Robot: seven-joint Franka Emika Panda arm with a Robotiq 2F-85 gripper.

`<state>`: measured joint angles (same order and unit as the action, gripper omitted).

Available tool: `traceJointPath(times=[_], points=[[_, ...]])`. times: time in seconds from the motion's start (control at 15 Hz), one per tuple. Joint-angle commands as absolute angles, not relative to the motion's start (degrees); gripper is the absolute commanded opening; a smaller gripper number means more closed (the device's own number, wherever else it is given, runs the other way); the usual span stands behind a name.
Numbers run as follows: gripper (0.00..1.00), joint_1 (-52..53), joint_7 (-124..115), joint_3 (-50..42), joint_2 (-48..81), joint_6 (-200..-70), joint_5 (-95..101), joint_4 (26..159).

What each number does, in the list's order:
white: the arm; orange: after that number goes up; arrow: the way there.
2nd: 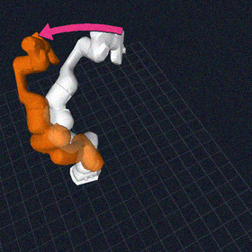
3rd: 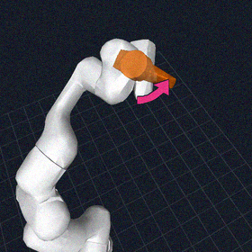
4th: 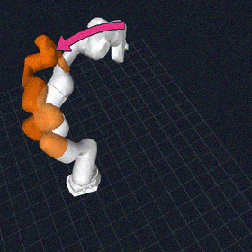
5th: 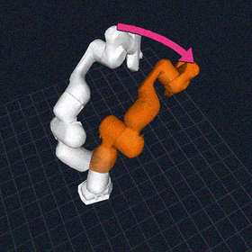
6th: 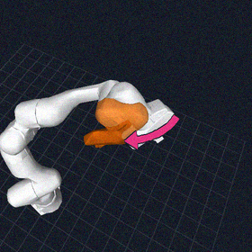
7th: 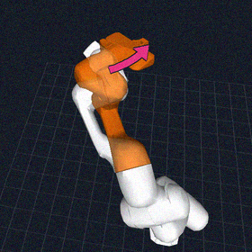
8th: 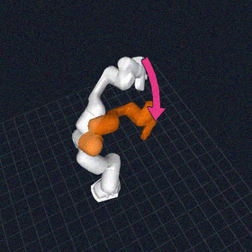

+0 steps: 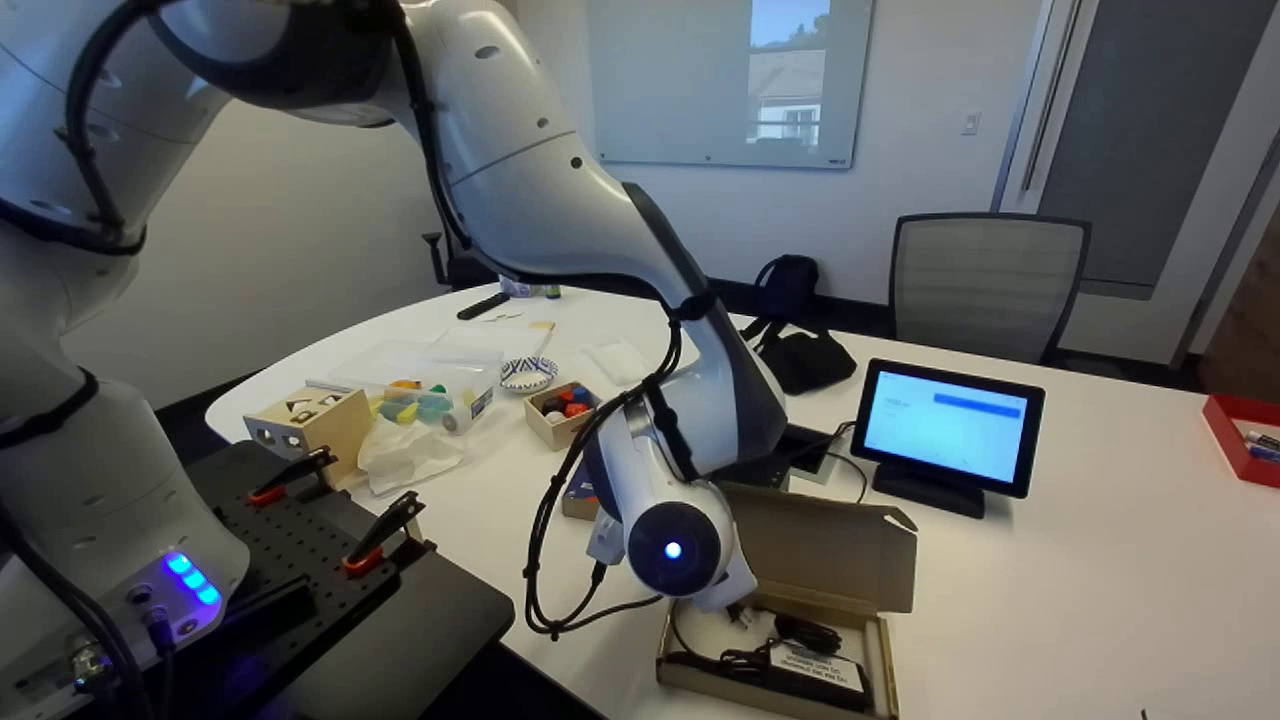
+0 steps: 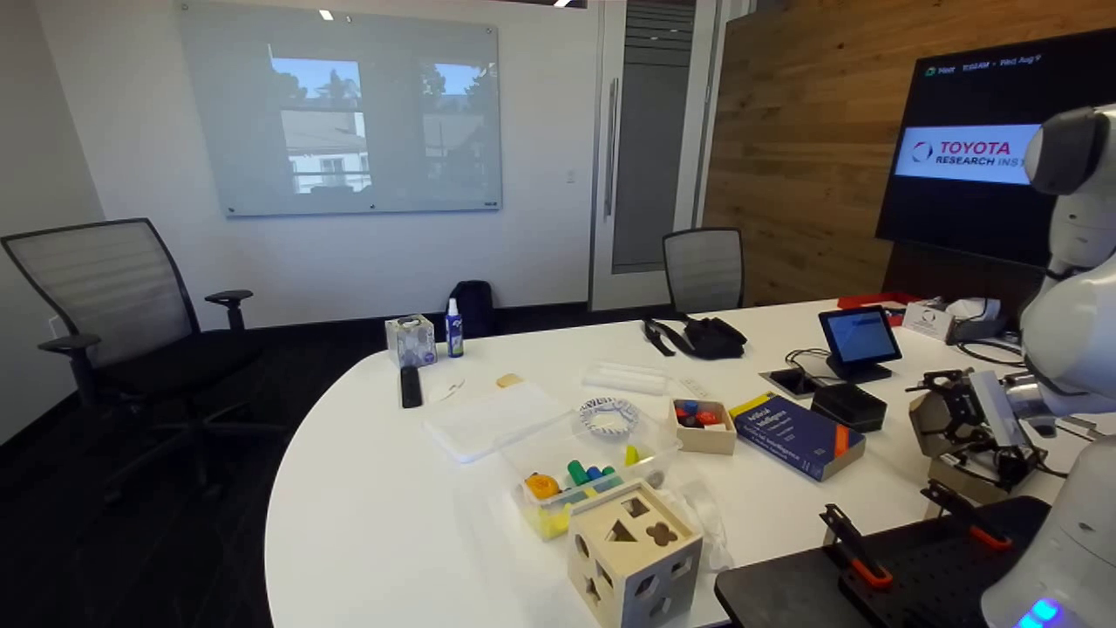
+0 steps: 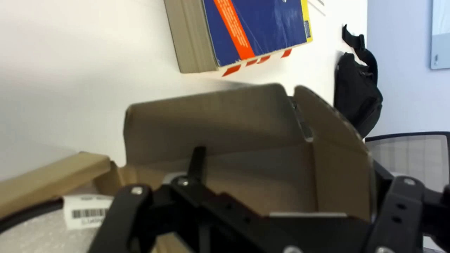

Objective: Press the center button of the black object next to the book, open the cardboard box, remove the cable and put it on the table

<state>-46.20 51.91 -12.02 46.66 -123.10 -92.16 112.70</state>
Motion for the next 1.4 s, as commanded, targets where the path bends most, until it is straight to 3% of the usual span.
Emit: traceJointPath(times=[0.0,0.8,1.33], points=[[1.00,-44.2,55.0,-13.7,50.8,-120.5,-94.3,110.0],[1.00,-40.5,48.4,-16.2,57.0,-124.5,-96.6,100.2],[1.00,-37.2,39.7,-23.3,55.2,-145.2,-98.0,95.5]])
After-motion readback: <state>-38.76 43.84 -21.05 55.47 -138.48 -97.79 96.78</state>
